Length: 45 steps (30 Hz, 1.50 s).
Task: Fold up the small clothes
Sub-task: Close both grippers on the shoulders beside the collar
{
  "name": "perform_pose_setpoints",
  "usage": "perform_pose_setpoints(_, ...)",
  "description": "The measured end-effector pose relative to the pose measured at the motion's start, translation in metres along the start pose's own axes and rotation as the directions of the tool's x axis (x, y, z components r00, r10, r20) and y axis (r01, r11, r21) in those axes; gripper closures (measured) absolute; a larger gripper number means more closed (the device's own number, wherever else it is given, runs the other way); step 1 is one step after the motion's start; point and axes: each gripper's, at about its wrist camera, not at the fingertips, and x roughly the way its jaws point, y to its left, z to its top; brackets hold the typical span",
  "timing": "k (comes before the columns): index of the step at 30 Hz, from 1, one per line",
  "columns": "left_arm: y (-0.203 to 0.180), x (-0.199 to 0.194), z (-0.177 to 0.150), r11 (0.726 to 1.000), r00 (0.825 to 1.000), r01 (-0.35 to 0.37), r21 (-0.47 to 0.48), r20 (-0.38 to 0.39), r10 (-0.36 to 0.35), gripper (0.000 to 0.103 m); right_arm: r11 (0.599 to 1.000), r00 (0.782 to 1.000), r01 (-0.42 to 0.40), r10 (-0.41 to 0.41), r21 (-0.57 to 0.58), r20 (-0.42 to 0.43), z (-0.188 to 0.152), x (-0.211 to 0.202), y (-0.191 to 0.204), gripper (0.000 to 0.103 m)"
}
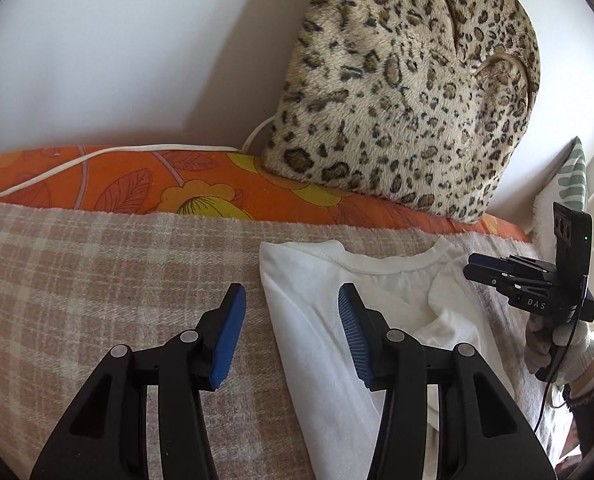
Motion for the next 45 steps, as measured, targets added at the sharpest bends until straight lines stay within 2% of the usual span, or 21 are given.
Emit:
perform_pose_setpoints(4,0.0,0.008,0.005,1.0,1.0,0.023,0.003,-0.009,-0.023,0.056,0.988,0.99,-0.141,0.14,0.056,0.03,-0.002,-0.009,-0.01,0.067)
perform_pose_setpoints(10,0.002,0.023,0.009,0.998,0.998,0.055,-0.028,-0.025,-0.056,0.056,0.974,0.976,-0.217,0.215,0.066,0.029,0.003,-0.001,-0.015,0.065)
perform_pose_setpoints(14,0.004,0.027,0.015,0.997,0.997,0.07,-0.041,-0.014,-0.07,0.059,0.969,0.971,-0.238,0.238,0.063,0.008,0.013,0.012,-0.009,0.065)
perform_pose_setpoints(15,0.005,0.028,0.017,0.996,0.997,0.076,-0.045,-0.012,-0.076,0.062,0.968,0.97,-0.244,0.244,0.063,0.007,0.015,0.013,-0.009,0.065)
perform_pose_setpoints(16,0.004,0.03,0.018,0.996,0.997,0.075,-0.043,-0.011,-0.076,0.074,0.966,0.968,-0.249,0.249,0.068,0.006,0.017,0.015,-0.009,0.066)
perform_pose_setpoints(18,0.0,0.032,0.019,0.998,0.999,0.054,-0.017,-0.006,-0.054,0.091,0.964,0.967,-0.254,0.254,0.082,0.007,0.021,0.019,-0.008,0.076)
perform_pose_setpoints(20,-0.004,0.032,0.019,0.999,0.999,0.053,0.002,0.003,-0.053,0.095,0.962,0.966,-0.257,0.257,0.088,0.004,0.023,0.021,-0.007,0.089)
perform_pose_setpoints(22,-0.005,0.028,0.02,0.998,0.997,0.069,0.011,0.023,-0.069,0.097,0.963,0.967,-0.256,0.256,0.08,0.017,0.024,0.02,-0.005,0.093)
perform_pose_setpoints(29,-0.014,0.007,0.026,0.997,0.995,0.068,0.037,0.065,-0.071,0.098,0.964,0.967,-0.251,0.245,0.093,0.07,0.031,0.001,-0.002,0.096)
perform_pose_setpoints(36,-0.031,-0.028,0.026,0.995,0.991,0.074,0.065,0.105,-0.081,0.098,0.974,0.97,-0.224,0.218,0.045,0.107,0.035,-0.039,0.009,0.096)
perform_pose_setpoints(45,-0.065,-0.086,0.007,0.991,0.986,0.065,0.12,0.143,-0.082,0.098,0.979,0.966,-0.206,0.203,-0.001,0.16,0.019,-0.102,0.037,0.096)
